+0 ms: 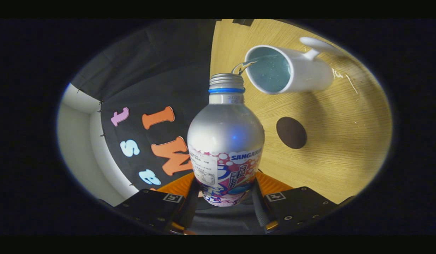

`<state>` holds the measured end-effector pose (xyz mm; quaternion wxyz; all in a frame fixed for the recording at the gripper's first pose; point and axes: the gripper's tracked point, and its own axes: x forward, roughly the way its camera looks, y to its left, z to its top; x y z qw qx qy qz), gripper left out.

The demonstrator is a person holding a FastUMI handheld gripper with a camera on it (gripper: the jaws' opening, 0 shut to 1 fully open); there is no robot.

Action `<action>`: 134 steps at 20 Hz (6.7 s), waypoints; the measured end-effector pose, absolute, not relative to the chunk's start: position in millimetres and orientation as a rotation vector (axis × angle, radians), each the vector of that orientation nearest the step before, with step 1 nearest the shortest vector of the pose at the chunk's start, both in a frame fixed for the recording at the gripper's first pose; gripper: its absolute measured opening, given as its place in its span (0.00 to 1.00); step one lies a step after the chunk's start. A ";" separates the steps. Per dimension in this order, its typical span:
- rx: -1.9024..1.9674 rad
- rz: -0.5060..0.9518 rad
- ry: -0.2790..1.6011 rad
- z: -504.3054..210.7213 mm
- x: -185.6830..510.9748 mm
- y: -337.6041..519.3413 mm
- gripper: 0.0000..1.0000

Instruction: Take the bottle from table, then pour the juice into the cup, finally place the bottle on the coaster

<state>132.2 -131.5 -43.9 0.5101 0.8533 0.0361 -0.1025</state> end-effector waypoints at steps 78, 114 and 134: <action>2.633 -0.221 -0.318 -0.4 129.1 -204.3 0.70; 0.362 -0.387 0.416 -132.8 183.6 -163.4 0.70; 0.166 -0.336 0.473 -167.1 214.5 -152.4 0.77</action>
